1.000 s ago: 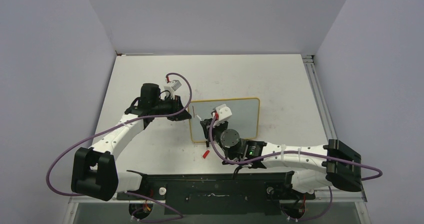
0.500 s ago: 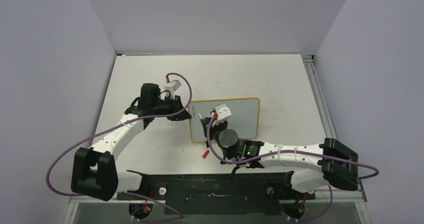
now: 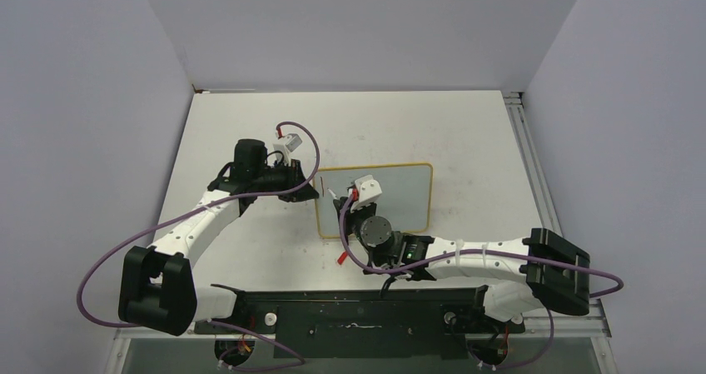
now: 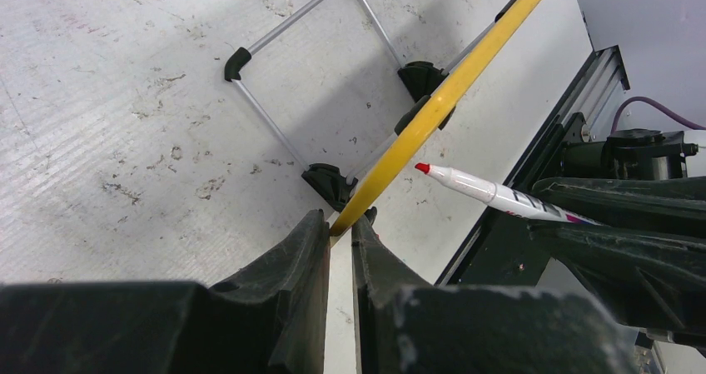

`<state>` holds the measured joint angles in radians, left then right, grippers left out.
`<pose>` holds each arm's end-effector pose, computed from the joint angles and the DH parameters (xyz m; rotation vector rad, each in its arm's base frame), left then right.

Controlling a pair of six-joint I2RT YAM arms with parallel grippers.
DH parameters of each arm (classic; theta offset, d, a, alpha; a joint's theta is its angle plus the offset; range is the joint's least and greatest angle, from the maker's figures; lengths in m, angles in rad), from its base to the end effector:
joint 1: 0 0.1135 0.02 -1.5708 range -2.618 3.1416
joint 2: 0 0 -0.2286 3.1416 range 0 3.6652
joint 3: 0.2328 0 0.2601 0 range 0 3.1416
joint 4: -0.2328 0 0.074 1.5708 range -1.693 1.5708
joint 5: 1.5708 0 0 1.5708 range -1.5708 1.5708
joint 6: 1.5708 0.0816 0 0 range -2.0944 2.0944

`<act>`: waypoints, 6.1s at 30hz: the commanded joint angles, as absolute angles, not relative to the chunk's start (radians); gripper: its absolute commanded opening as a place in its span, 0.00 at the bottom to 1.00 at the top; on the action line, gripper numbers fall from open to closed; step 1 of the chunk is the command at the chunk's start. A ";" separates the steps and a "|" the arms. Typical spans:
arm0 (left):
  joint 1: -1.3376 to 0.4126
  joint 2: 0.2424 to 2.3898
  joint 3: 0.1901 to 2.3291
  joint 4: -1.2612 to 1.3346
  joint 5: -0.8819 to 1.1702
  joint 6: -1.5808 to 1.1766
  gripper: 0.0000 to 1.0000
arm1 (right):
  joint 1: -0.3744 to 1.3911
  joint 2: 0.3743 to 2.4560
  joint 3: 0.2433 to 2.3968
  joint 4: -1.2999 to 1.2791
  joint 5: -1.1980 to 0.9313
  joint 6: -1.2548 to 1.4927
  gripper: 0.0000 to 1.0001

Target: Write a sentence on the whiteboard

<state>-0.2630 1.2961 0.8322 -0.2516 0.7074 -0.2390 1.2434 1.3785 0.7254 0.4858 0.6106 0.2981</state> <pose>0.2893 -0.1328 0.1847 0.4088 2.2628 -1.0677 0.1577 0.3189 0.2083 -0.3680 1.7071 0.6122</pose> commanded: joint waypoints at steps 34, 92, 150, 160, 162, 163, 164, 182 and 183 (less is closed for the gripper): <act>-0.272 1.272 0.867 -0.240 0.727 -0.241 0.01 | 1.222 1.410 0.747 0.585 0.653 0.294 0.05; -0.275 1.257 0.865 -0.241 0.721 -0.241 0.01 | 1.241 1.371 0.677 0.524 0.687 0.354 0.05; -0.275 1.262 0.867 -0.245 0.719 -0.238 0.01 | 1.232 1.359 0.685 0.548 0.693 0.323 0.05; -0.276 1.260 0.867 -0.245 0.720 -0.238 0.01 | 1.232 1.316 0.660 0.526 0.736 0.329 0.05; -0.276 1.260 0.867 -0.244 0.720 -0.238 0.01 | 1.232 1.309 0.660 0.529 0.739 0.324 0.05; -0.277 1.259 0.867 -0.243 0.720 -0.238 0.01 | 1.232 1.308 0.660 0.531 0.740 0.322 0.05; -0.277 1.260 0.867 -0.243 0.721 -0.239 0.01 | 1.232 1.306 0.660 0.532 0.741 0.320 0.05; -0.281 1.262 0.867 -0.243 0.722 -0.238 0.01 | 1.232 1.340 0.694 0.585 0.717 0.274 0.05; -0.281 1.261 0.867 -0.243 0.722 -0.238 0.01 | 1.232 1.344 0.696 0.585 0.714 0.273 0.05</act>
<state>-0.2726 1.2884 0.8322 -0.2588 0.6930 -0.2314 1.2366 1.3392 0.6613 0.5259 0.7094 0.2897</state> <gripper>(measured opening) 0.112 0.158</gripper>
